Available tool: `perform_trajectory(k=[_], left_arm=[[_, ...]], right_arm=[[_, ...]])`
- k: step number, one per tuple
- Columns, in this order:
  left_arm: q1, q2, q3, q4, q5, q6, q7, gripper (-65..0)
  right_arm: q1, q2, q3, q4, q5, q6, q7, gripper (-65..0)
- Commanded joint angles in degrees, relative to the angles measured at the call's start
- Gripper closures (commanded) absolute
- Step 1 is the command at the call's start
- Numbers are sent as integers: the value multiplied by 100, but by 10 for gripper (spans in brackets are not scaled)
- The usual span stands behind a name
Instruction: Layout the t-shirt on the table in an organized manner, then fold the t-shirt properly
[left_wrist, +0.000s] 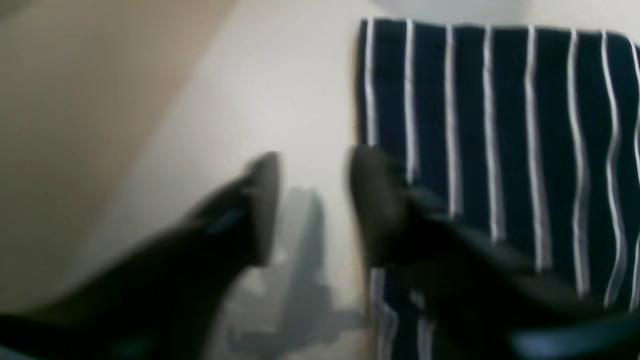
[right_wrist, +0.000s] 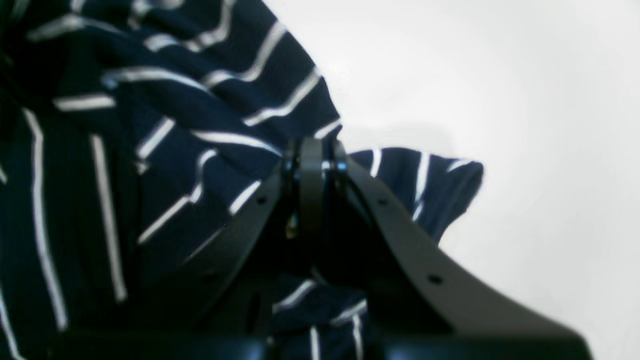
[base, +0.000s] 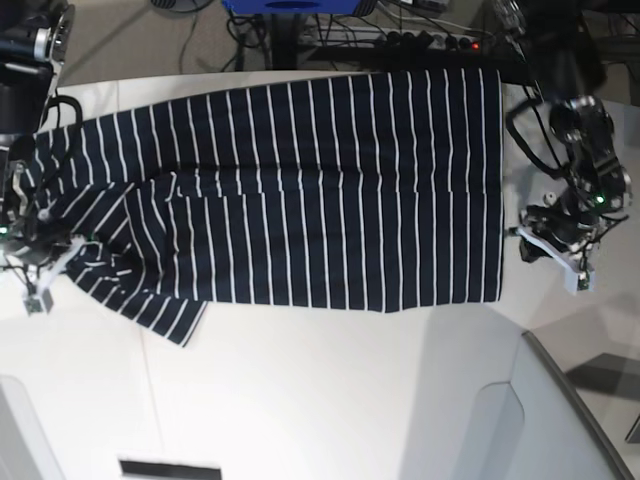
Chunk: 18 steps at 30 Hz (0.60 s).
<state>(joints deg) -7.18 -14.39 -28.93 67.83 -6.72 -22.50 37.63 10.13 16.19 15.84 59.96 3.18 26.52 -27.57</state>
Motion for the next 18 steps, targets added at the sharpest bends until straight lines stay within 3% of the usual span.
perform_trajectory(k=[1, 3, 7, 10, 15, 18], left_arm=[[-333, -112, -4, -194, -62, 4, -110, -372], [-702, -209, -4, -731, -62, 4, -119, -462], [-1370, -288, -4, -1671, -62, -5, -251, -551], [-1678, -288, 75, -2392, -9, -5, -655, -558], [-2144, -288, 981, -3658, -53, 13, -1200, -558], [-2311, -244, 1183, -4247, -62, 39, -1604, -558]], right_arm=[[117, 109, 21, 100, 20, -37, 89, 0], [117, 109, 21, 100, 20, -28, 89, 0], [117, 109, 21, 100, 20, -28, 89, 0], [117, 109, 12, 100, 20, -28, 89, 0], [117, 118, 12, 100, 20, -28, 89, 0], [117, 127, 12, 100, 20, -28, 89, 0]])
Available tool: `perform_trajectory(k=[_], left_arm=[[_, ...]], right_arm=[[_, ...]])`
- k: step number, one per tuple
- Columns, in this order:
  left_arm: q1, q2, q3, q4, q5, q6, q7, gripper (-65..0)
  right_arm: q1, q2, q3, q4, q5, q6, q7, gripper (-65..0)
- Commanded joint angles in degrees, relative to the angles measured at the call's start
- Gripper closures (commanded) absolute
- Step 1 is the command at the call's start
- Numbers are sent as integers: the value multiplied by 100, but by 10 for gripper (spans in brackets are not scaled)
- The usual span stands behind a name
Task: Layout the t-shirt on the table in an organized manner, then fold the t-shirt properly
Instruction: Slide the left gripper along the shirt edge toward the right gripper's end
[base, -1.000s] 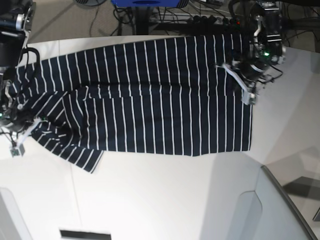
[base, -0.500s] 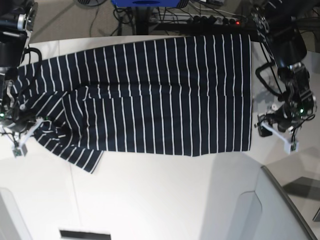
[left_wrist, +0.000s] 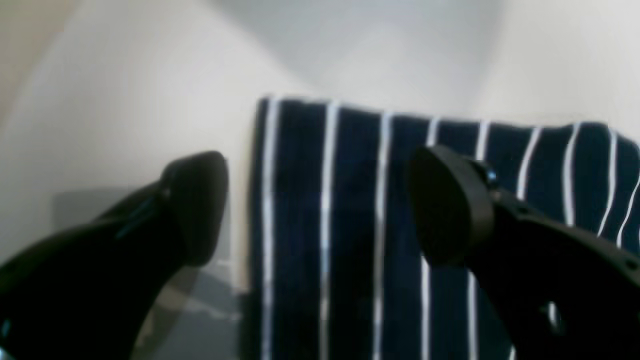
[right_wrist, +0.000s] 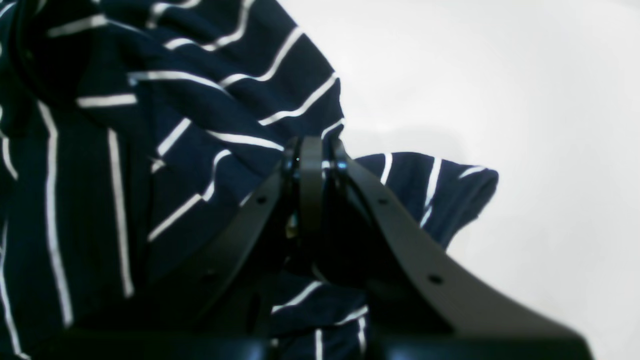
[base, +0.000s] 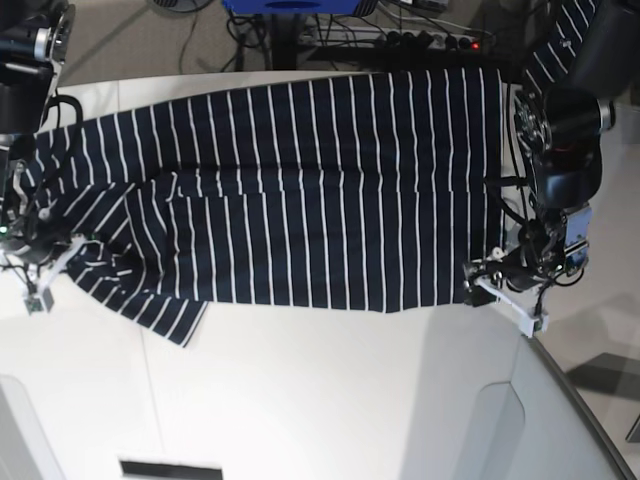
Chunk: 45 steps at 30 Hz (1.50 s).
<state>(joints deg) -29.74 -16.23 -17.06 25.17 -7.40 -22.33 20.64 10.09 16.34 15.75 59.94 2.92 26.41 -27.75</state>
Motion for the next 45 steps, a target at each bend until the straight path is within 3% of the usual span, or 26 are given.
perform_trajectory(k=[1, 7, 16, 18, 22, 33, 45], left_arm=[[-108, -61, -4, -121, 6, 30, 6, -558], [-248, -61, 49, -622, 50, 285, -214, -530], [-143, -52, 58, -789, 50, 294, -530, -64], [-125, -52, 58, -974, 59, 303, -759, 0], [-108, -87, 58, -1229, 59, 303, -1067, 0], [-108, -96, 58, -719, 59, 294, -1023, 0], [437, -78, 58, 2279, 23, 268, 771, 0]], right_arm=[[121, 111, 30, 102, 47, -17, 107, 0], [112, 120, 38, 102, 47, -17, 107, 0], [139, 120, 21, 102, 47, -8, 107, 0], [130, 120, 21, 102, 47, -8, 107, 0], [121, 120, 30, 102, 47, -8, 107, 0], [174, 111, 21, 102, 47, -8, 115, 0], [534, 102, 21, 102, 47, -8, 115, 0]])
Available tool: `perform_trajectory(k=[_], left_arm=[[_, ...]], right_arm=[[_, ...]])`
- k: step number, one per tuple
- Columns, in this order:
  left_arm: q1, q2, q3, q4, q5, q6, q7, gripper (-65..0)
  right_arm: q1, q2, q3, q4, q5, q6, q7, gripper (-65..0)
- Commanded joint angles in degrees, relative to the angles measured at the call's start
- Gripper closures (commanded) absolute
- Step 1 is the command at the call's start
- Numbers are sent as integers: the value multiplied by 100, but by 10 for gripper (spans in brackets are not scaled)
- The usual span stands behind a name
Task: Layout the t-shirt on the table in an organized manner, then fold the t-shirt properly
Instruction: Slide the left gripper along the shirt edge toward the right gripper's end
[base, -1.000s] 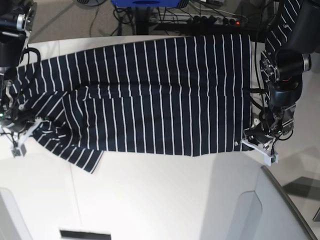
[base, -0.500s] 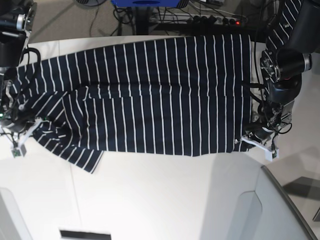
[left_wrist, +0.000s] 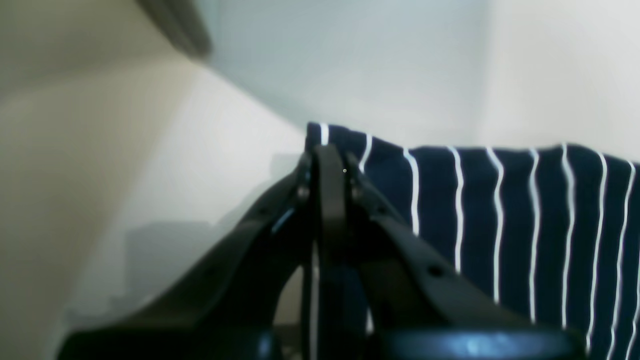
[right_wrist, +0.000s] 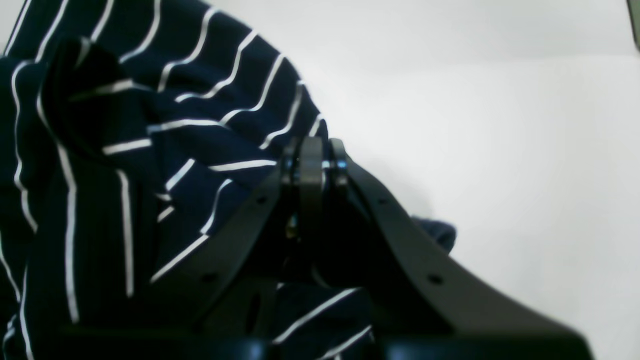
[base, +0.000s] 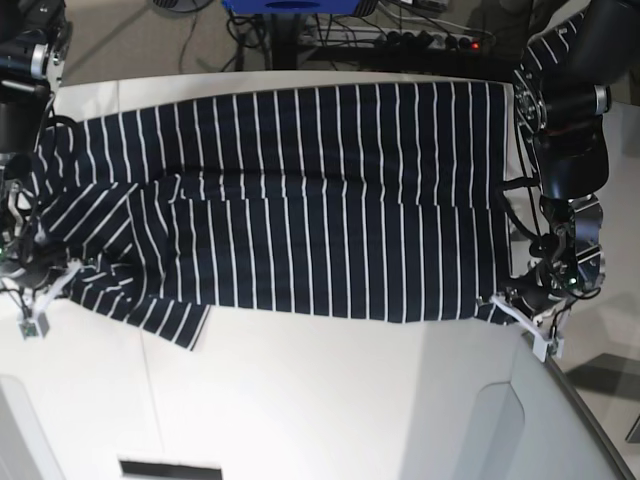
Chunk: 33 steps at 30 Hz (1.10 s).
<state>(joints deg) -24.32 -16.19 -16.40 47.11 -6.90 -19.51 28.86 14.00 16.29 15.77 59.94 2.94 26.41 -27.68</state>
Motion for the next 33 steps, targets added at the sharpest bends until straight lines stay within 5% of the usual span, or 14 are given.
perform_trajectory(k=[1, 9, 33], left_arm=[[-70, -83, -8, 304, -36, -23, 98, 0], [511, -109, -8, 1456, 8, -445, 890, 0], [3139, 23, -78, 4884, -44, -462, 1549, 0]], right_arm=[[178, 107, 19, 102, 44, -8, 109, 0], [275, 89, 54, 261, 44, -44, 100, 0], [-174, -60, 643, 621, 71, -8, 100, 0]])
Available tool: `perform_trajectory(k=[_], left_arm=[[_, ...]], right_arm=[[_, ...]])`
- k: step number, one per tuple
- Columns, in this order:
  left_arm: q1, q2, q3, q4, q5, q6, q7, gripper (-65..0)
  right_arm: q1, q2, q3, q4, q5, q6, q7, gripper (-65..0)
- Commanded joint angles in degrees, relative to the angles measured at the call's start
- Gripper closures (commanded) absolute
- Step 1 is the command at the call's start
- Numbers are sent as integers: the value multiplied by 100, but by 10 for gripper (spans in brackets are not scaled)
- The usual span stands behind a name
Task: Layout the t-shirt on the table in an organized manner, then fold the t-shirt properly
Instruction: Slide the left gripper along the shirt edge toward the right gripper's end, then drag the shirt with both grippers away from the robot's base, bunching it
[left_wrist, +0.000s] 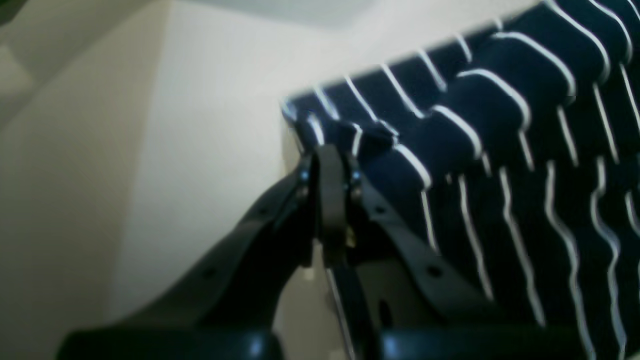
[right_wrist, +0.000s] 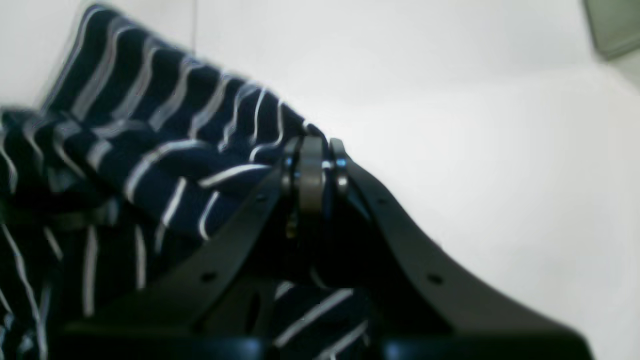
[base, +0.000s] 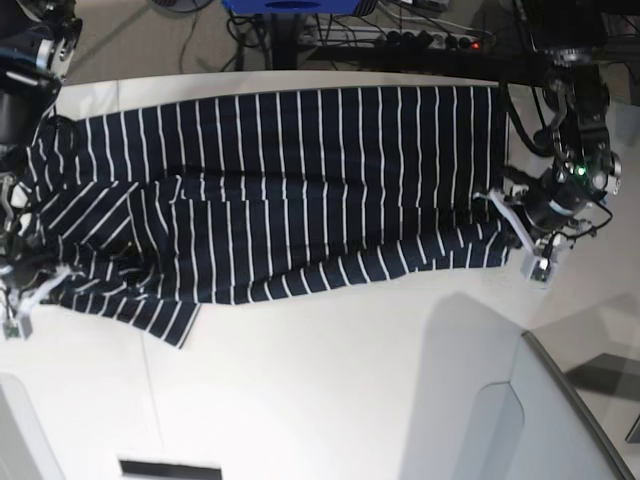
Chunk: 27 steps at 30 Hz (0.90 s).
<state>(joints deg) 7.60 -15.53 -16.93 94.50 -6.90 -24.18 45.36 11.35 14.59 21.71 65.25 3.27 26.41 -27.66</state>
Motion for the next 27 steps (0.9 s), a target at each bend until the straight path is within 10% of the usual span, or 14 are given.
perform_trajectory(k=[1, 13, 27], left_arm=[[80, -25, -26, 286, -53, 5, -101, 0], [1838, 397, -17, 1482, -53, 5, -136, 0], [1768, 371, -949, 1473, -53, -179, -145, 0]], right_arm=[[38, 110, 48, 90, 38, -8, 98, 0], [-472, 49, 356, 389, 812, -8, 98, 0], [-542, 5, 1683, 442, 1770, 0, 98, 0]])
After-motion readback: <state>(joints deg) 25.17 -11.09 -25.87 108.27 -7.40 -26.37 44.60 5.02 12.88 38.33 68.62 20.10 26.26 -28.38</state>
